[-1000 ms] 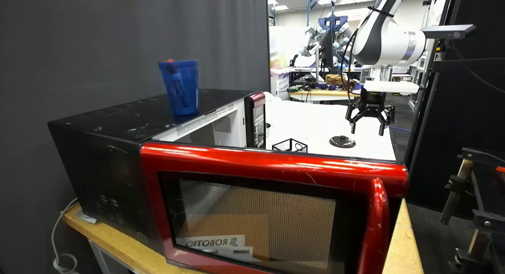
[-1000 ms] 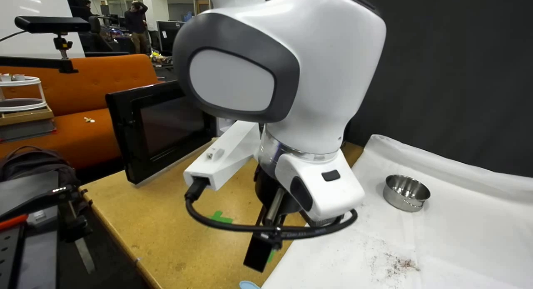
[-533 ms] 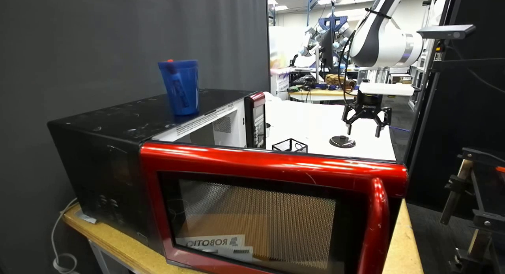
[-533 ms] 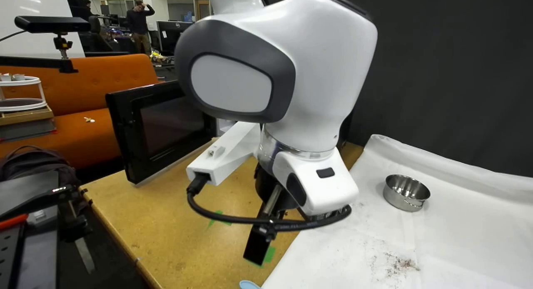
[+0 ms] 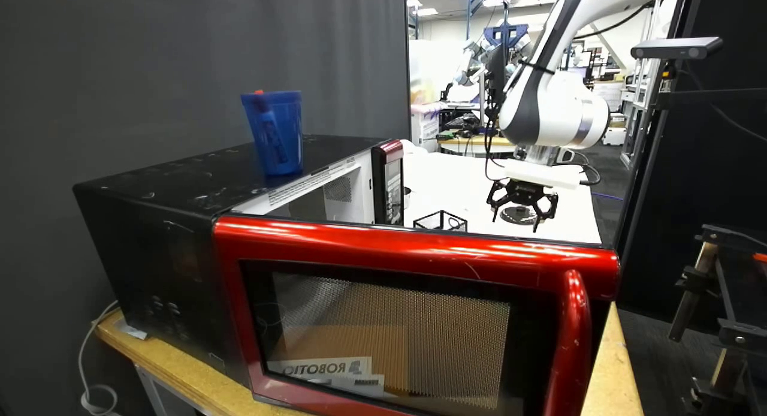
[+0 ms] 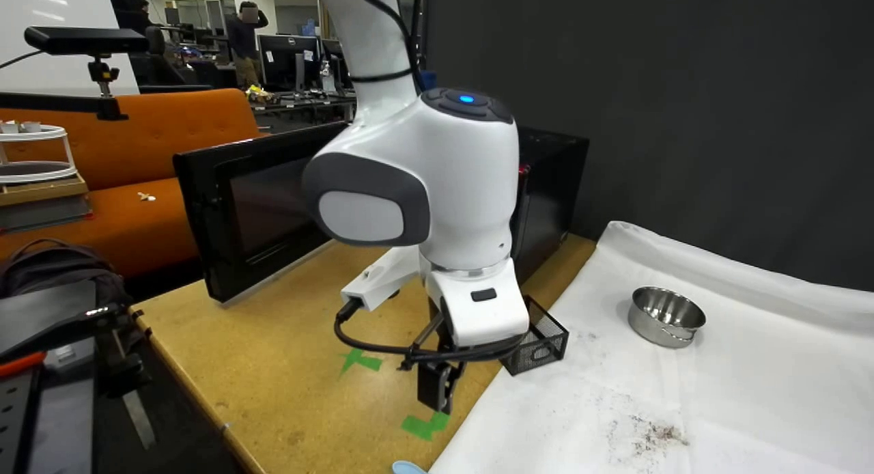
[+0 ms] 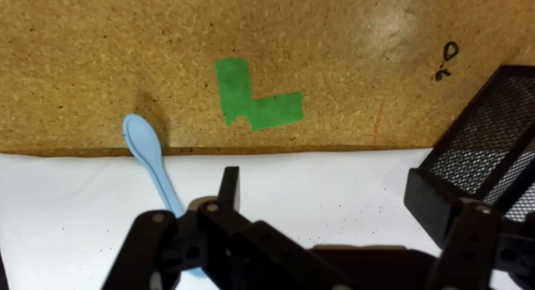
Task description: Pick up the light blue spoon from the table and put it in the black basket.
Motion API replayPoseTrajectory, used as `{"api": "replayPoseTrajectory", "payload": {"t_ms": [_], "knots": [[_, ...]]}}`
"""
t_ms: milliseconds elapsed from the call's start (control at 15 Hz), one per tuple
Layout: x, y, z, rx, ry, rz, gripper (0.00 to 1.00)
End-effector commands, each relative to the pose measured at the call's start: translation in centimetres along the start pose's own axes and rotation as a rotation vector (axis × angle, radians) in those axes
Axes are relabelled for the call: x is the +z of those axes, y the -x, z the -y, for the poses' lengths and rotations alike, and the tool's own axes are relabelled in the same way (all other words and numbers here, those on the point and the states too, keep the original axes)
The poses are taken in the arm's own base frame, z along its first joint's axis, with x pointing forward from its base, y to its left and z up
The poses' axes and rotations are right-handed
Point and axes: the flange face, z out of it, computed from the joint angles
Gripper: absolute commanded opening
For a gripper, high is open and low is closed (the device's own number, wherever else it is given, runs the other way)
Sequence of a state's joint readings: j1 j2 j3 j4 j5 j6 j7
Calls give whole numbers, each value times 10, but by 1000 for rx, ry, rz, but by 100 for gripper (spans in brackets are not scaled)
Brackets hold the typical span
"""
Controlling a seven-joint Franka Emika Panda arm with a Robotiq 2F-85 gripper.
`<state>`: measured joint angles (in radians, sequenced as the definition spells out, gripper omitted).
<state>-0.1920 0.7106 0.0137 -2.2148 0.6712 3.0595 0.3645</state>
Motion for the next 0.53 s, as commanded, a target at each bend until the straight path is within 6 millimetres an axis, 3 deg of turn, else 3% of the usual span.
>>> {"api": "replayPoseTrajectory", "payload": {"t_ms": [0,267,467], "knots": [[15,-18,-3,42,58,-92,100],[15,-56,-24,-55,239,-81,100],[16,-83,-27,-169,327,-27,100]]}}
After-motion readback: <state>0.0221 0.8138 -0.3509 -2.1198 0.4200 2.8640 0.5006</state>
